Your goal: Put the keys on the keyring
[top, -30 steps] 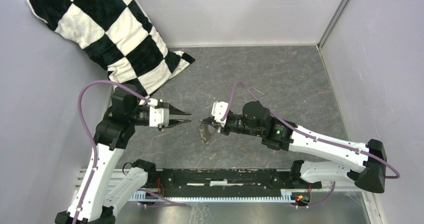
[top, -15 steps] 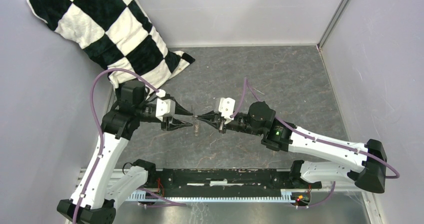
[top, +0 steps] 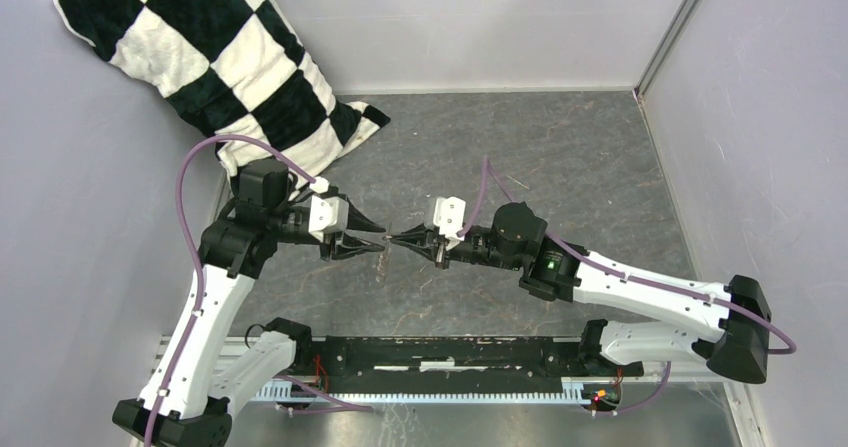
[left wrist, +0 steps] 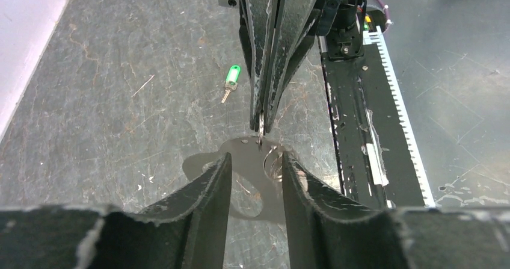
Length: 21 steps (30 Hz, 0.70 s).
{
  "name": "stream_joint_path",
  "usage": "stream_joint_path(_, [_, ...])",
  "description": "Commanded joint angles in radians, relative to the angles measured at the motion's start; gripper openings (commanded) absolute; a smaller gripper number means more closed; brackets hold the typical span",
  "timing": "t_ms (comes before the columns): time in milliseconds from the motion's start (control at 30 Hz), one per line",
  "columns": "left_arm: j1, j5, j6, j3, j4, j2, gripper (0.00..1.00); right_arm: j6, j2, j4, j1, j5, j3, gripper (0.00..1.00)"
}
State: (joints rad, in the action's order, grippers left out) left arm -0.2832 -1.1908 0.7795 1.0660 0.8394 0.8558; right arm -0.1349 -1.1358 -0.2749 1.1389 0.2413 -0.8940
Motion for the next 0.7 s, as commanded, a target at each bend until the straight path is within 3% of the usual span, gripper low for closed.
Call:
stream_joint_path(0, [-0.002, -0.044, 0.029, 0.037, 0.007, 0.002, 0.39, 0.012, -0.007, -0.034, -0.001, 0.029, -0.032, 0.01])
stream_joint_path(100, [-0.002, -0.050, 0.022, 0.040, 0.006, 0.001, 0.32, 0.012, -0.010, -0.033, 0.000, 0.029, -0.034, 0.01])
stream_joint_path(333, [-0.002, -0.045, 0.028, 0.024, 0.004, -0.019, 0.26, 0.016, -0.012, -0.038, -0.002, 0.030, -0.038, 0.01])
stream_joint_path(600, [-0.002, -0.047, 0.028, 0.009, 0.005, -0.027, 0.32, 0.029, -0.018, -0.069, -0.001, 0.036, -0.042, 0.01])
stream_joint_path(667, [-0.002, -0.047, 0.024, 0.009, 0.006, -0.022, 0.28, 0.032, -0.023, -0.072, -0.001, 0.045, -0.046, 0.01])
